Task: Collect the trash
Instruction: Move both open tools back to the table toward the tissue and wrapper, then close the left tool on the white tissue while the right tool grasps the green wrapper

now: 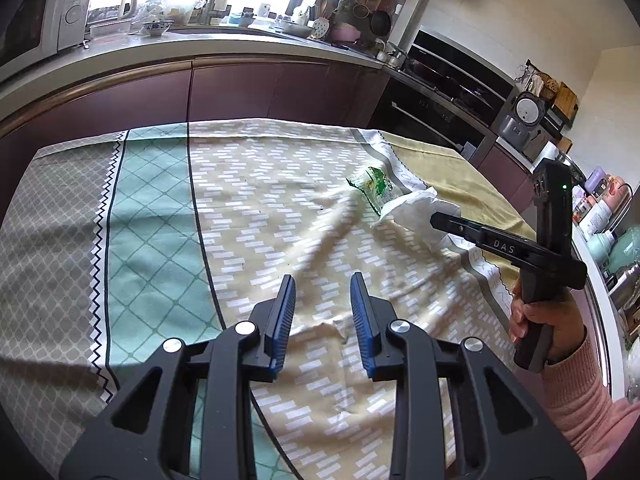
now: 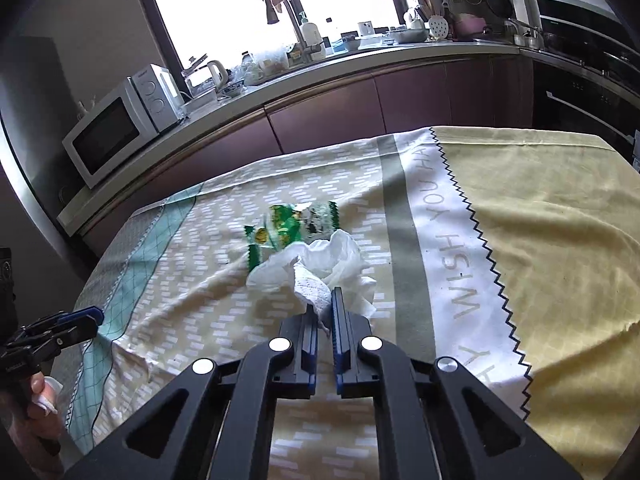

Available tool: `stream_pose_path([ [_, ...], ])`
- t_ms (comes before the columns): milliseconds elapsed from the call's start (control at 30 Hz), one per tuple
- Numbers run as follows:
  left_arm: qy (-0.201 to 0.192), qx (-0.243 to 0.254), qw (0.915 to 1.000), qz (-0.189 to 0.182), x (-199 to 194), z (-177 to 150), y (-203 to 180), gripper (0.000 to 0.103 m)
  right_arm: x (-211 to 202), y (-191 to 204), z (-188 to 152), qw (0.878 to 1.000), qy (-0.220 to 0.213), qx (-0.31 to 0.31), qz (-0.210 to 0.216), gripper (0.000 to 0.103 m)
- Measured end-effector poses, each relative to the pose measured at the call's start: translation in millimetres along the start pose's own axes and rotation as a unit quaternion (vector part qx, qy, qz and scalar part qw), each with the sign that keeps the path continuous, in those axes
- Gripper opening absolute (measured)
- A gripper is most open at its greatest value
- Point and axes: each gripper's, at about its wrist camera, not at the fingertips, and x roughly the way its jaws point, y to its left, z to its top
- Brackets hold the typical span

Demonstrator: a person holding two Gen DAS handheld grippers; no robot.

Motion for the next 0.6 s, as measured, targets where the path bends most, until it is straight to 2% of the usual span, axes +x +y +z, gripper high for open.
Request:
stream_pose_path([
  [200, 0.006, 0.001, 0.9999, -0.015, 4, 0, -4, 0.029, -26, 37, -4, 0.995, -0.016, -0.020, 0.094, 0.005],
  [333, 0.004, -0.003, 0.9999, -0.015, 4, 0, -3, 0.033, -16, 67, -11, 0.985, 0.026, -0.043, 0.167, 0.010],
  [367, 0.003, -0.006, 0.9999, -0.013, 4, 0, -1, 0.033, -13, 75, -14, 0.984, 0.036, -0.056, 0.167, 0.014],
  [433, 0.002, -0.008, 0.9999, -0.007, 3, -1, 3, 0.035, -11, 83, -17, 0.985, 0.036, -0.075, 0.149, 0.033],
  [533, 0.001, -0.012, 0.9999, -0.001, 1, -1, 9, 0.037, -16, 75, -12, 0.987, 0.020, -0.061, 0.147, 0.034],
  [600, 0.002, -0.012, 0.9999, -0.001, 2, 1, 11, 0.038, -20, 63, -6, 0.991, 0.001, -0.048, 0.125, 0.037],
])
